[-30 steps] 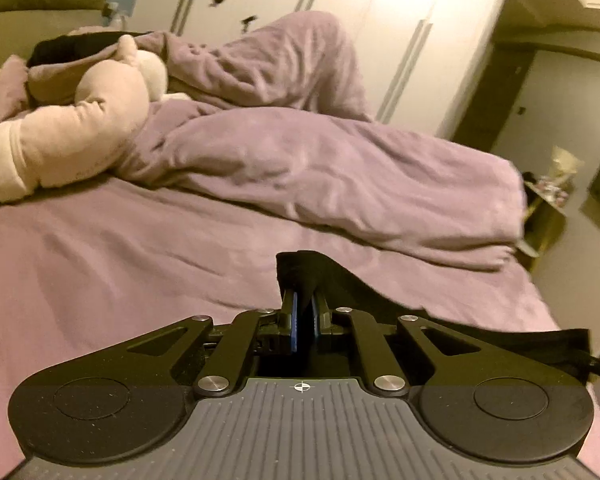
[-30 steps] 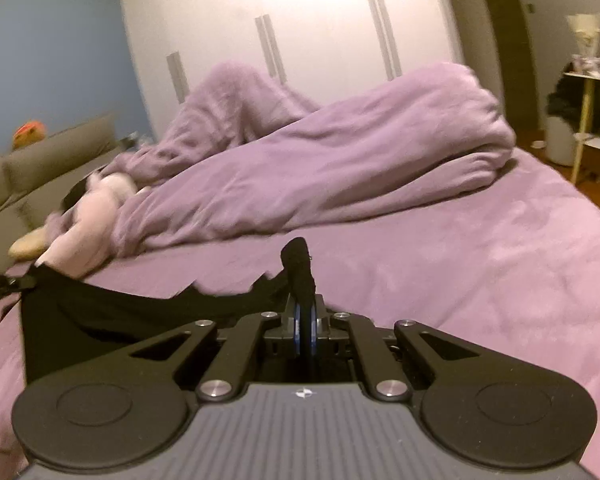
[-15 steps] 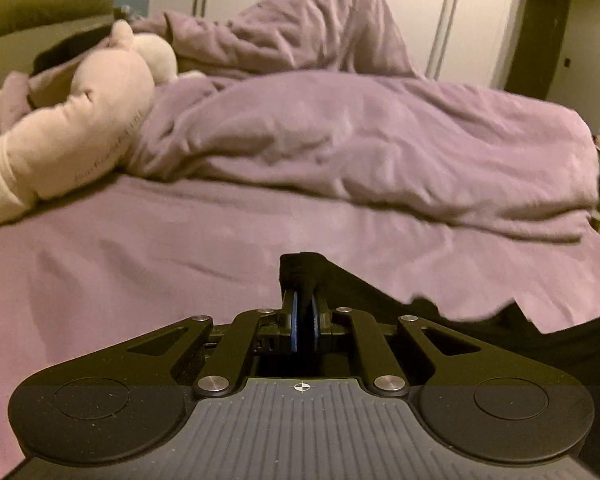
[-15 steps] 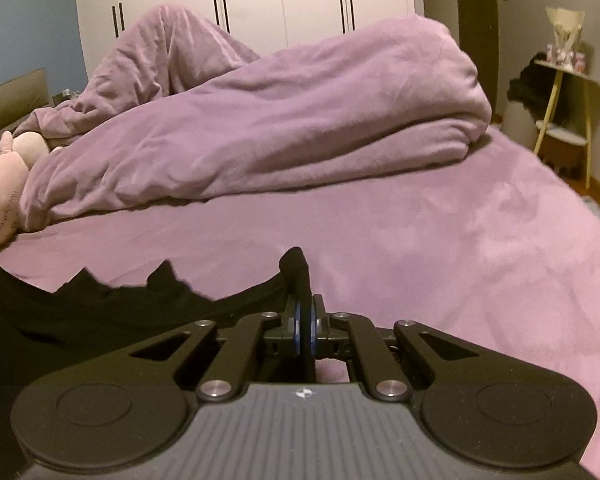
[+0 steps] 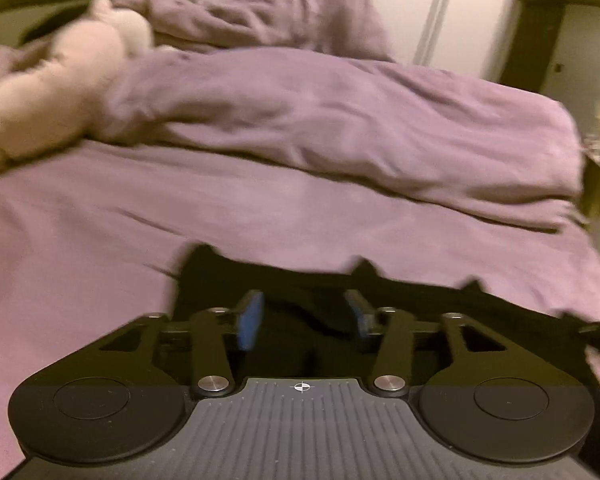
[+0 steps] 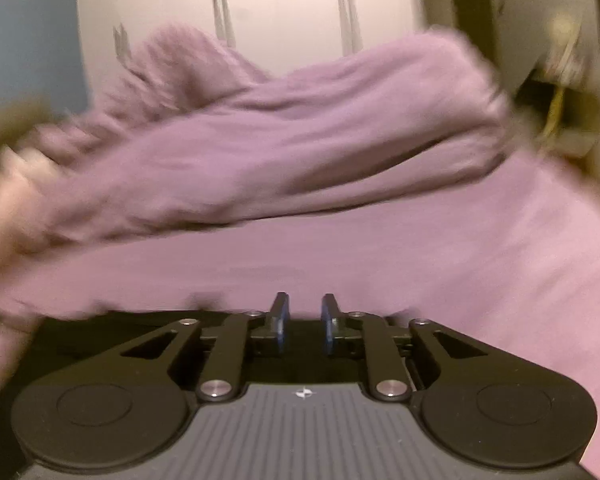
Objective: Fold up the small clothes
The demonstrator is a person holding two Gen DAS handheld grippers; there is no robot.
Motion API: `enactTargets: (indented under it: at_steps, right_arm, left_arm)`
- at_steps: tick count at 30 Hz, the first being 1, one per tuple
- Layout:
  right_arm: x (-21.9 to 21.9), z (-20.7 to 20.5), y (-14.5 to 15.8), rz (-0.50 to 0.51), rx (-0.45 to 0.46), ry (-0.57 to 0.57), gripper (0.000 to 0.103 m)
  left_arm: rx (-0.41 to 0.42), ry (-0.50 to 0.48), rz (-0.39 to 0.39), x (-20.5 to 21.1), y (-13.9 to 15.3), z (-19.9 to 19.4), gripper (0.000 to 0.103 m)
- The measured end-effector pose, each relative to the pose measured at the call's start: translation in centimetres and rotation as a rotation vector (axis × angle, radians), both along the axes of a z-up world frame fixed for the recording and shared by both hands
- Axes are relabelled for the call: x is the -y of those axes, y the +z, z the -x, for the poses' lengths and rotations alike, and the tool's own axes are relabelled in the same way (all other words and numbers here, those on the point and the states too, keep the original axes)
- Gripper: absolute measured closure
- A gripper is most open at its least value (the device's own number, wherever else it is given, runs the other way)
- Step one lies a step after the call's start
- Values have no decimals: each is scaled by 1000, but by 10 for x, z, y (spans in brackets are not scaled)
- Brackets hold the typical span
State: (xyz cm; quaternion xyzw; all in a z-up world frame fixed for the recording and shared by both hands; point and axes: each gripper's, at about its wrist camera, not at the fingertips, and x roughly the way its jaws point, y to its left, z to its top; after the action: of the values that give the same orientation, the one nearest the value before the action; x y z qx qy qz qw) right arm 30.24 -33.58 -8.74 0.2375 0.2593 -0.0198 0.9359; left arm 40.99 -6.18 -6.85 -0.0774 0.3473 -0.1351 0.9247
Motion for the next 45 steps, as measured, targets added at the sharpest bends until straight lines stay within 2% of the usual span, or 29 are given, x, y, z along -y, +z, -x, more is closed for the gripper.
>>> enactTargets:
  at_steps: [3, 4, 6, 8, 9, 11, 13, 14, 15, 19, 22, 32, 35, 37, 38, 39, 40, 42, 44, 45]
  right_arm:
    - [-20, -8, -43, -503, 10, 108, 72]
    - [-27, -13, -59, -590, -8, 117, 71]
    - [-31, -19, -84, -639, -31, 94, 72]
    - [-22, -20, -90, -620, -6, 109, 83]
    - [-16, -19, -87, -578, 4, 117, 83]
    - [-2, -11, -77, -420, 24, 97, 83]
    - [16, -1, -76, -319, 19, 70, 83]
    - [29, 4, -77, -308, 19, 61, 91]
    - [39, 8, -79, -317, 18, 51, 94]
    - [68, 24, -79, -316, 33, -39, 95]
    - [75, 26, -80, -314, 26, -55, 95]
    - [69, 25, -68, -168, 4, -33, 95]
    - [74, 31, -62, -102, -14, -80, 95]
    - [77, 38, -53, -37, -41, -150, 95]
    - [76, 41, -47, 6, -51, -188, 92]
    - [76, 47, -40, 63, -76, -246, 88]
    - [76, 54, -33, 104, -104, -301, 70]
    - [72, 73, -22, 66, -53, -276, 68]
    - [53, 86, -11, -20, -3, -165, 68]
    - [40, 88, -8, -56, 17, -97, 69]
  left_arm:
    - [5, -22, 4, 21, -17, 0, 40]
    - [4, -17, -13, 25, -23, -3, 40]
    - [-23, 33, -77, 26, -37, -10, 40]
    - [-50, 63, -89, 20, -48, -16, 44]
    - [-53, 70, -88, 16, -52, -18, 48]
    - [-38, 79, -108, 13, -56, -18, 52]
    - [-26, 66, -136, 16, -57, -15, 51]
    - [-19, 60, -154, 19, -58, -14, 49]
    - [-16, 54, -164, 20, -59, -14, 47]
    - [-22, 46, -175, 23, -59, -17, 47]
    - [-32, 33, -178, 23, -57, -18, 47]
    - [-32, 5, -165, 16, -55, -18, 48]
    - [-24, -12, -146, 2, -51, -15, 52]
    - [2, 4, -165, -9, -43, -10, 52]
    - [11, 34, -184, -16, -39, -8, 41]
    - [11, 87, -209, -23, -35, -6, 23]
    - [10, 150, -220, -33, -31, -3, 23]
    - [-19, 164, -142, -50, -24, 6, 24]
    - [-36, 150, -70, -58, -19, 21, 23]
    - [-33, 134, -60, -58, -17, 32, 21]
